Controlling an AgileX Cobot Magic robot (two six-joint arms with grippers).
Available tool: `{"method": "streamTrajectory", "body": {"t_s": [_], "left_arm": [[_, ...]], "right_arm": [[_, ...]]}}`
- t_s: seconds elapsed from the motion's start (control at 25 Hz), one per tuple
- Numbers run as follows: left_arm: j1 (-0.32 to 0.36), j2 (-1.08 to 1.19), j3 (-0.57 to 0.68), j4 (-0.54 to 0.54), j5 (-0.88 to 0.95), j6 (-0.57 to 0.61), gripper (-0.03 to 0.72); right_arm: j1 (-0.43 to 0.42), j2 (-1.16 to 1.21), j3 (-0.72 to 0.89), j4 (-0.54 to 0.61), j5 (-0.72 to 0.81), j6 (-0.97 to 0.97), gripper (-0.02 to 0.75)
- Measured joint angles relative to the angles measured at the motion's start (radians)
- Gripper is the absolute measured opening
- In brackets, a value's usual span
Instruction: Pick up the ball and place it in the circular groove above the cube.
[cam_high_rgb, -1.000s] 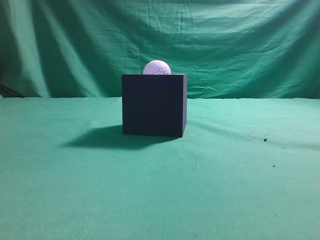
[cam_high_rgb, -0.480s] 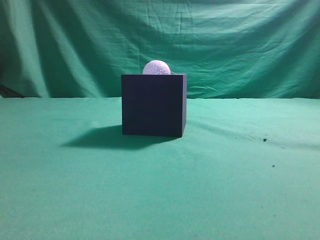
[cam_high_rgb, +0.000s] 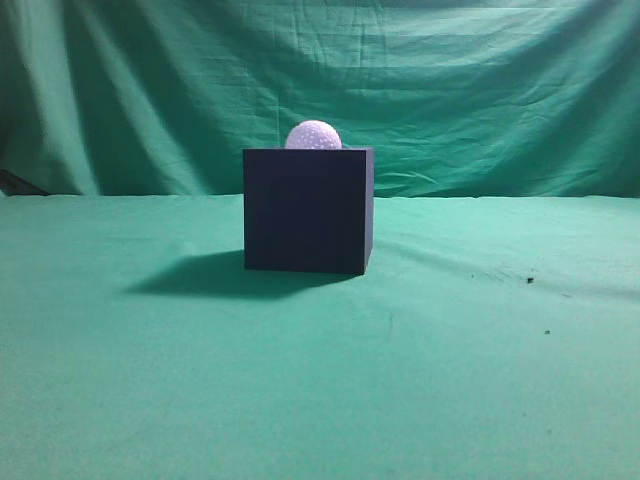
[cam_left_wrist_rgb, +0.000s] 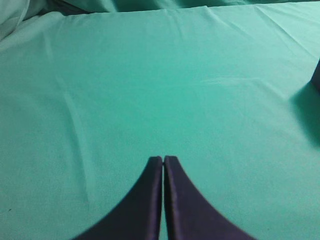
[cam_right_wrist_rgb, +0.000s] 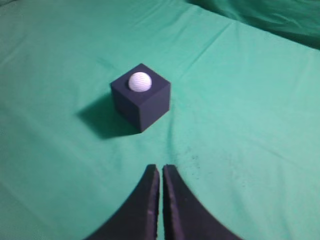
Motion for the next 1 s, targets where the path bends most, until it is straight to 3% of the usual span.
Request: {"method": "streamTrajectory", "body": {"t_s": [0.28, 0.72, 1.0], "left_arm": [[0.0, 0.0, 0.0, 0.0, 0.0, 0.0, 0.0], [0.0, 0.0, 0.0, 0.0, 0.0, 0.0, 0.0], [0.0, 0.0, 0.0, 0.0, 0.0, 0.0, 0.0]], "right_arm": [[-0.015, -0.075, 0.236, -0.147, -0.246, 0.119, 0.0], [-0.407, -0.41, 0.707, -0.09, -0.623, 0.153, 0.0], [-0.563, -0.515, 0.839, -0.056, -0.656, 0.155, 0.0]]}}
